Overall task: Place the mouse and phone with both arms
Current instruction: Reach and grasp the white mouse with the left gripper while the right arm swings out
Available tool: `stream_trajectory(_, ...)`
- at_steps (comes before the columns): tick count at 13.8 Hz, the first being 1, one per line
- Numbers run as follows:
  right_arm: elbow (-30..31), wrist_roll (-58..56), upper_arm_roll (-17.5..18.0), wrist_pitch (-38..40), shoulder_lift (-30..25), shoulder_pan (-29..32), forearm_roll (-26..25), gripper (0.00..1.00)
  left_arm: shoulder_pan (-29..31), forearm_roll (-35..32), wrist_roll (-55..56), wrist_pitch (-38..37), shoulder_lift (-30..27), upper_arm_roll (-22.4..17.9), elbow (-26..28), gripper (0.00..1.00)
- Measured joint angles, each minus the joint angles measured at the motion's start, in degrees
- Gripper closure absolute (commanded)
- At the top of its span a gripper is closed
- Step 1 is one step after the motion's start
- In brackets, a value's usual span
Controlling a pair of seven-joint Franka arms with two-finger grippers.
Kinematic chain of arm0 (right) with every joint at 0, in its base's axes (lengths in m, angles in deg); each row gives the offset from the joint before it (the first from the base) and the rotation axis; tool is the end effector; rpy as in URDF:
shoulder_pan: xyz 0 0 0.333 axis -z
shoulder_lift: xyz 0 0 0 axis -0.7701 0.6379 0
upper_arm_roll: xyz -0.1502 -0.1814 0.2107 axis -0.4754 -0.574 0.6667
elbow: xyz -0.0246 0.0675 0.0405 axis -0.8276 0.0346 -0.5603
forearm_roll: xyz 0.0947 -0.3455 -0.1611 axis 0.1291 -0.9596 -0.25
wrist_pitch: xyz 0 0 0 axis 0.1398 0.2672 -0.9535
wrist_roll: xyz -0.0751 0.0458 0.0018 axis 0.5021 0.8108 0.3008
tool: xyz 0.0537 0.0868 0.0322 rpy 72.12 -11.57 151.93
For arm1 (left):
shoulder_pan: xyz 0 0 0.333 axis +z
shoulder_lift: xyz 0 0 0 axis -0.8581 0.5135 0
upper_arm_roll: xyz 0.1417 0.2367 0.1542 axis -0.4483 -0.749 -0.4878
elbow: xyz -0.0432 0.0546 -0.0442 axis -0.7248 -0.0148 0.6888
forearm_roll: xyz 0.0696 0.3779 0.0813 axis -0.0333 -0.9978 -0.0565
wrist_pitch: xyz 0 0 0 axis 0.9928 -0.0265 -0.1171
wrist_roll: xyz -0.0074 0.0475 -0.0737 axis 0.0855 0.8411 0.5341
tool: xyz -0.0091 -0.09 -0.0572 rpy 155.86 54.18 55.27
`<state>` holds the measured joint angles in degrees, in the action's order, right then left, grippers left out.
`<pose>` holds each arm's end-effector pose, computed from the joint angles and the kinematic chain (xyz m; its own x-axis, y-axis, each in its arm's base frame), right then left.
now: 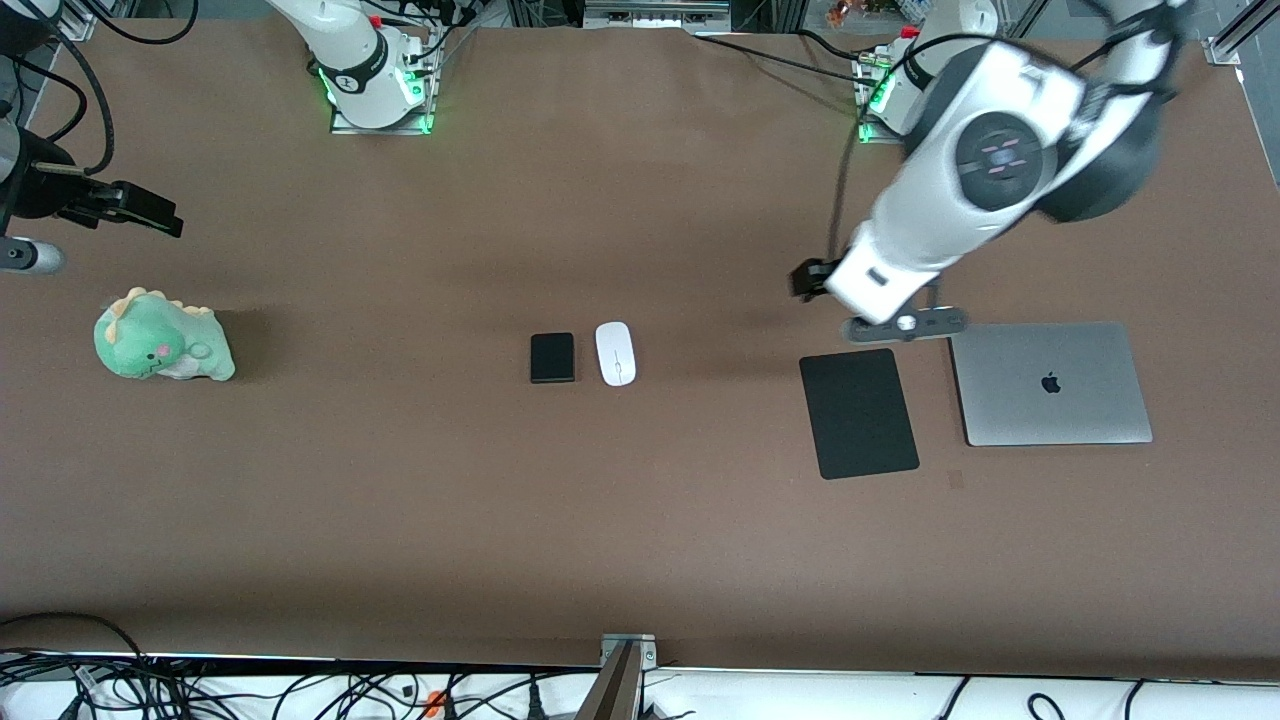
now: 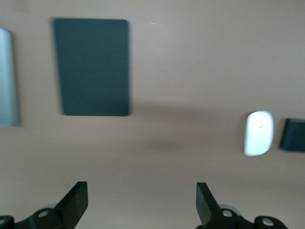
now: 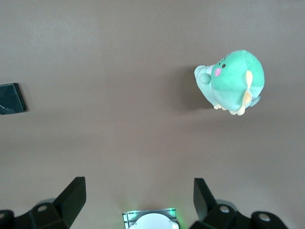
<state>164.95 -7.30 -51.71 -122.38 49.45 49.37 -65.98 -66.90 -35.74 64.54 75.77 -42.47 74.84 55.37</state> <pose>0.5456 -0.0212 0.5741 0.9782 -0.0986 -0.1825 -0.0938 -0.9950 0.0352 0.5612 -0.3042 0.4409 0.9709 0.1789 -0.1589 0.1888 -0.9808 0.0494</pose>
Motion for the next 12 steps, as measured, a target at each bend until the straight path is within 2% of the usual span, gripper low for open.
stream_trajectory(5,0.0,0.0,0.0,0.6,1.6,-0.1,0.1,0.00,-12.7,-2.7,16.8,14.8,12.3,-0.1,-0.9,0.00)
stream_trajectory(9,0.0,1.2,0.0,-0.2,4.0,-1.5,1.4,0.00,-20.5,-8.7,26.2,16.9,24.3,-2.0,-11.9,0.00)
stream_trajectory(12,0.0,5.4,0.0,-2.2,6.1,-2.7,3.0,0.00,-28.6,-9.3,28.3,17.9,31.9,-8.8,-19.1,0.00)
